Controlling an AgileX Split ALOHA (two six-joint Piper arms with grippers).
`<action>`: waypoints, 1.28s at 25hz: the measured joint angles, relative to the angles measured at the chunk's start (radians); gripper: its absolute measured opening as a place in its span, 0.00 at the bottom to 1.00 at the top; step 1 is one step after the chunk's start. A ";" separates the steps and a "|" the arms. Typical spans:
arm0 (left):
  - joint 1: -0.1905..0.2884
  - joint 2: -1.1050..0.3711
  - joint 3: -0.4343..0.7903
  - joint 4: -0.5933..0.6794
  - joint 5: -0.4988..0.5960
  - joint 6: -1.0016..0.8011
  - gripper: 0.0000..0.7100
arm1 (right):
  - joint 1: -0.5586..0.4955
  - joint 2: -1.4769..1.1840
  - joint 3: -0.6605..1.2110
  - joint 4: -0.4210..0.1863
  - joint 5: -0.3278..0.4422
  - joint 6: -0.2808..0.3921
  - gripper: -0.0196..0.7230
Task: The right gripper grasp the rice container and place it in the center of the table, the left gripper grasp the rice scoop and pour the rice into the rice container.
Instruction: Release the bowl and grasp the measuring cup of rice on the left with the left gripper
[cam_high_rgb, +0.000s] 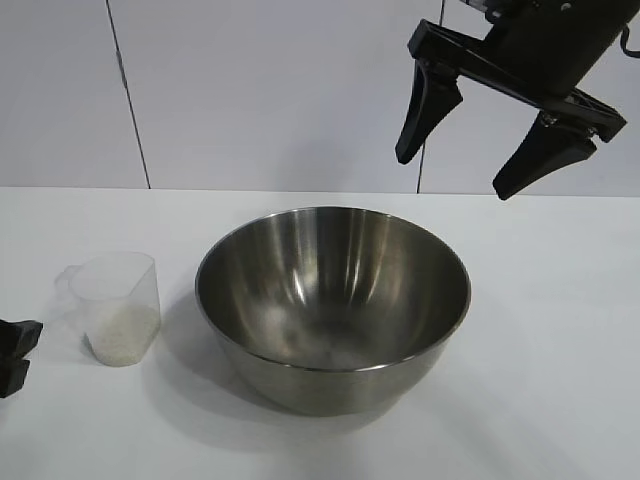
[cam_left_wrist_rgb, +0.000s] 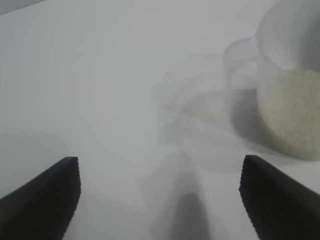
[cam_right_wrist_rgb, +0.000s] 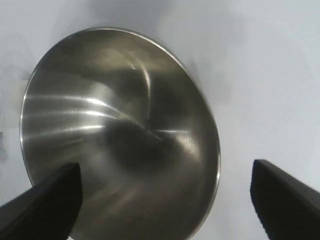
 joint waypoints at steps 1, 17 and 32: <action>0.000 0.000 -0.003 0.000 0.000 0.010 0.87 | 0.000 0.000 0.000 0.000 0.000 0.000 0.88; 0.000 0.100 -0.078 0.046 0.000 0.036 0.85 | 0.000 0.000 0.000 0.000 0.001 0.000 0.88; 0.000 0.125 -0.192 0.047 -0.001 0.053 0.85 | 0.000 0.000 0.000 0.000 0.001 0.000 0.88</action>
